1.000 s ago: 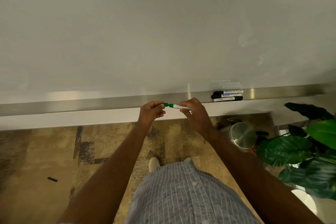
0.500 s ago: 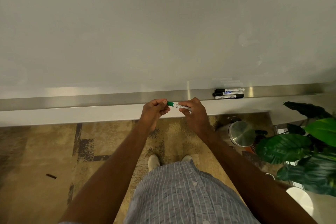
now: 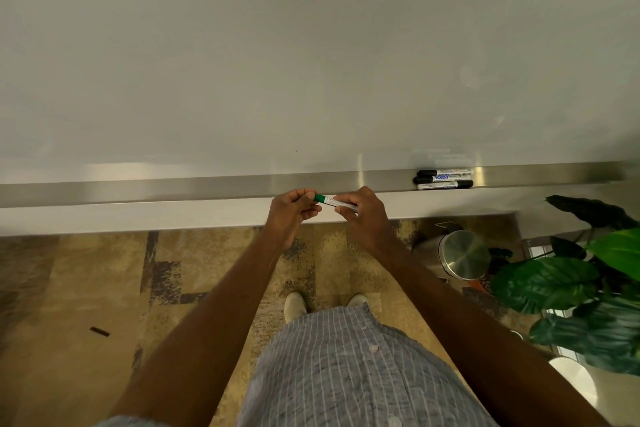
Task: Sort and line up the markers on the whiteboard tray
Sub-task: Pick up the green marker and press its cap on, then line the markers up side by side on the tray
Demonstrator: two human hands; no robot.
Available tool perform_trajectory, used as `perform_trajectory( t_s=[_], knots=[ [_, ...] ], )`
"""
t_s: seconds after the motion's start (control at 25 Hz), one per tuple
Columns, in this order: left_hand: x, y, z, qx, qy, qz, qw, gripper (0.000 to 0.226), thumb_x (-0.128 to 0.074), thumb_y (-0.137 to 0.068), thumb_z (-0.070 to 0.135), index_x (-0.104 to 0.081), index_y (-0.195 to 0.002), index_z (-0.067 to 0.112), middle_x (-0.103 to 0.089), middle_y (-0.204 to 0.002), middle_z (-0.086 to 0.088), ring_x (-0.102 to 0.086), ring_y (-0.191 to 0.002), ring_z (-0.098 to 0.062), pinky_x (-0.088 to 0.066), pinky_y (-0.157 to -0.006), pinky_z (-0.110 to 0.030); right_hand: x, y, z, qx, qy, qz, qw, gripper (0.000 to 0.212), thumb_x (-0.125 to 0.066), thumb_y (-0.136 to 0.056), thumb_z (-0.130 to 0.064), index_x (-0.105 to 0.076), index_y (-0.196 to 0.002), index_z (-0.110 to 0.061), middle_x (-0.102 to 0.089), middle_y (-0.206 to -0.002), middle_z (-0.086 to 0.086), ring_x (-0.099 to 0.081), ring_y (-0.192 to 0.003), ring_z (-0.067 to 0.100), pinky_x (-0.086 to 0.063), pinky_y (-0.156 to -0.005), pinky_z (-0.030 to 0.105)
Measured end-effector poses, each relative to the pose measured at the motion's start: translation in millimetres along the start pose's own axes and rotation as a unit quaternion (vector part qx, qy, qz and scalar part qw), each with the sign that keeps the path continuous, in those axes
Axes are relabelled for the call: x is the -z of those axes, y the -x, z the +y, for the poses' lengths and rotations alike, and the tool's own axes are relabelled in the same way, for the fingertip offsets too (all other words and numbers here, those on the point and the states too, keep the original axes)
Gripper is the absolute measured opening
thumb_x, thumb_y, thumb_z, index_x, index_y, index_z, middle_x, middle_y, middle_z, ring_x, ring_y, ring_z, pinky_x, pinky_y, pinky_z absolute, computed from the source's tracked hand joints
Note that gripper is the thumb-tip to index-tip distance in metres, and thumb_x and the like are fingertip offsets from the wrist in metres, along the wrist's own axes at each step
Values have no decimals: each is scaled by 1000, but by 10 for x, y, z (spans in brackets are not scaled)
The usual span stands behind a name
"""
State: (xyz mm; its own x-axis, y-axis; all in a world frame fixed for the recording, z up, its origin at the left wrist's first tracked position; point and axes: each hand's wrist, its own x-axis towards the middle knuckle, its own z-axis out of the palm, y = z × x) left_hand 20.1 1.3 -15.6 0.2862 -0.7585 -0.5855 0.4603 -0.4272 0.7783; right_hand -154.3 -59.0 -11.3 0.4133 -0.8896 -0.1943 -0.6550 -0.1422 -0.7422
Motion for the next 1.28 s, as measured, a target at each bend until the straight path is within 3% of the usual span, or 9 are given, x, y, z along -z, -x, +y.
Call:
perform_trajectory(
  t_s=[0.2, 0.32, 0.44, 0.6, 0.64, 0.84, 1.0, 1.16, 1.28],
  knots=[
    [99, -168, 98, -31, 3, 88, 996, 19, -63, -97, 10, -69, -112, 0, -73, -93, -14, -67, -78, -20, -59, -79, -29, 11, -293, -133, 69, 35, -53, 996, 27, -61, -94, -9, -61, -120, -17, -62, -113, 0, -57, -97, 9, -45, -81, 13],
    [158, -261, 184, -65, -131, 164, 976, 19, -62, -96, 12, -71, -112, 7, -73, -106, -14, -64, -91, -20, -57, -88, -37, -27, -486, -151, 54, 80, -53, 994, 18, -56, -97, -6, -62, -112, -13, -64, -107, 5, -58, -98, 21, -45, -80, 25],
    [136, -316, 201, -138, -327, 165, 920, 29, -54, -97, 8, -69, -122, 7, -69, -122, -9, -64, -107, -20, -52, -95, -31, -46, -538, -25, 28, 103, -43, 993, 20, -55, -96, -3, -67, -112, -7, -63, -111, 11, -57, -105, 25, -45, -86, 29],
    [85, -390, 114, -223, -543, 77, 806, 21, -50, -93, 2, -69, -102, 1, -71, -105, -18, -63, -98, -33, -50, -88, -37, -168, -515, -8, 30, 118, -31, 992, 24, -59, -97, -10, -70, -118, -10, -62, -119, 10, -52, -116, 23, -42, -93, 26],
    [73, -383, 98, -232, -557, 72, 794, 20, -53, -93, 3, -70, -105, 3, -71, -109, -15, -62, -101, -32, -49, -91, -39, -207, -528, -43, 30, 125, -26, 991, 25, -58, -98, -11, -71, -119, -12, -61, -119, 9, -50, -117, 23, -41, -94, 25],
    [110, -413, 31, -238, -604, 42, 760, 36, -54, -92, -4, -73, -118, 12, -69, -118, -11, -58, -110, -30, -51, -94, -39, -308, -513, -172, 22, 193, -2, 981, 35, -48, -99, -3, -71, -123, -16, -67, -119, 7, -55, -113, 26, -51, -90, 37],
    [117, -465, 23, -232, -604, 44, 761, 45, -53, -85, -13, -74, -116, 10, -70, -116, -10, -57, -110, -30, -51, -93, -41, -118, -406, -62, 4, 134, 48, 990, 28, -48, -99, -10, -71, -113, -16, -70, -113, 4, -57, -107, 20, -49, -88, 33],
    [86, -468, 45, -229, -617, 46, 752, 41, -53, -86, -9, -74, -114, 12, -70, -115, -8, -57, -109, -30, -49, -92, -42, 411, -277, 354, -88, 100, 148, 980, 25, -52, -96, -6, -66, -115, -11, -63, -121, 9, -52, -117, 23, -37, -89, 23],
    [66, -447, 44, -221, -621, 54, 750, 37, -52, -89, -5, -73, -114, 13, -69, -117, -7, -57, -111, -29, -48, -93, -42, 773, -253, 611, -164, 130, 179, 961, 35, -55, -92, -2, -61, -125, -10, -57, -131, 12, -48, -124, 28, -44, -93, 32]
  ],
)
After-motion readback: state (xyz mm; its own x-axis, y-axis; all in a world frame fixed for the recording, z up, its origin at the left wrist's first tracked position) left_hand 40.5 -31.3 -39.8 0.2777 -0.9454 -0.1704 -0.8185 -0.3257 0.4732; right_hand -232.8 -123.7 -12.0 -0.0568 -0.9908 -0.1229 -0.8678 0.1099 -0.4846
